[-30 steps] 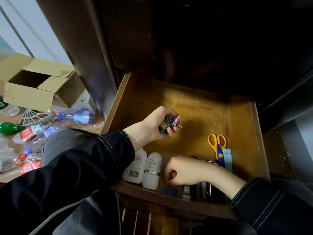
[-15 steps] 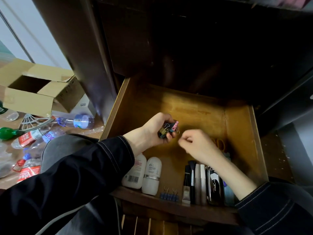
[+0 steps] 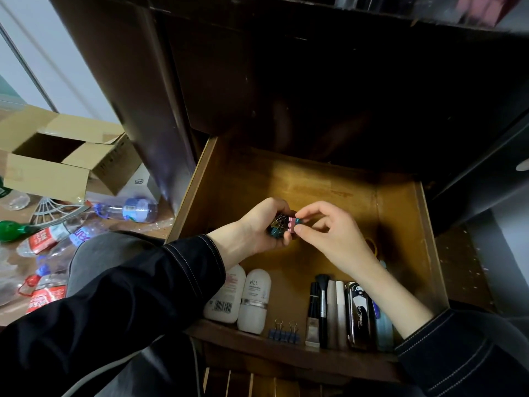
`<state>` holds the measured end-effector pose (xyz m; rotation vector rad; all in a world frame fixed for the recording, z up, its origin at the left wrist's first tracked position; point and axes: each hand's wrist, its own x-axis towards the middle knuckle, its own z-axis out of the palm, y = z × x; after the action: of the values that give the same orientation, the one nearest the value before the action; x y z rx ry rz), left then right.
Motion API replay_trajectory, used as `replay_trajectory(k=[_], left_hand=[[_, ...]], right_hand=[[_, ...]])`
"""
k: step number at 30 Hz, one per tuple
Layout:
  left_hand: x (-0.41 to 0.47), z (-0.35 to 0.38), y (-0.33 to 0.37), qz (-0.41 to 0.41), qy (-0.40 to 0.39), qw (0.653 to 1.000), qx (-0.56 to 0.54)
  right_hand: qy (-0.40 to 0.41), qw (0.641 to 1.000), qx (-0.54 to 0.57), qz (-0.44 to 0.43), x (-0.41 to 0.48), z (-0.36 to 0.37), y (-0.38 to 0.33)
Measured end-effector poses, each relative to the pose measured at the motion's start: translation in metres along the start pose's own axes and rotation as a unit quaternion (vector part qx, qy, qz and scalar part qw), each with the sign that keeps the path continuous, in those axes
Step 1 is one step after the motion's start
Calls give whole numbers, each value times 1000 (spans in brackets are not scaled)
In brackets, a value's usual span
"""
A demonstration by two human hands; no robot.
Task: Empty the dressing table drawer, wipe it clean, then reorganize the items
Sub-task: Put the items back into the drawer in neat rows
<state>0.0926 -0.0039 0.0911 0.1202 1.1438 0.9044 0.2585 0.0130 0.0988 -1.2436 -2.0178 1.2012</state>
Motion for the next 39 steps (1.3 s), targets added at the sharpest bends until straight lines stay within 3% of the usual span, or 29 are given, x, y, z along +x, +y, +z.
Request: replay_trajectory(k=[14, 19, 23, 25, 27, 32, 34, 39], left_hand=[[-4, 2, 2, 0, -17, 999, 33], [-5, 3, 3, -2, -34, 999, 22], [-2, 1, 3, 20, -3, 1000, -10], [-1, -1, 4, 41, 27, 999, -24], [0, -3, 6, 52, 44, 997, -34], [0, -2, 7, 44, 41, 998, -30], [1, -3, 8, 46, 40, 998, -29], [0, -3, 7, 41, 32, 998, -26]], right_hand=[[2, 999, 32, 5, 4, 1, 7], [47, 997, 53, 7, 5, -1, 7], [122, 991, 52, -1, 6, -7, 10], [68, 997, -12, 29, 7, -9, 14], [-70, 993, -67, 75, 5, -3, 17], [-356, 923, -134, 53, -10, 20, 23], [-405, 900, -155, 43, -14, 24, 25], [-439, 884, -159, 39, -18, 30, 23]])
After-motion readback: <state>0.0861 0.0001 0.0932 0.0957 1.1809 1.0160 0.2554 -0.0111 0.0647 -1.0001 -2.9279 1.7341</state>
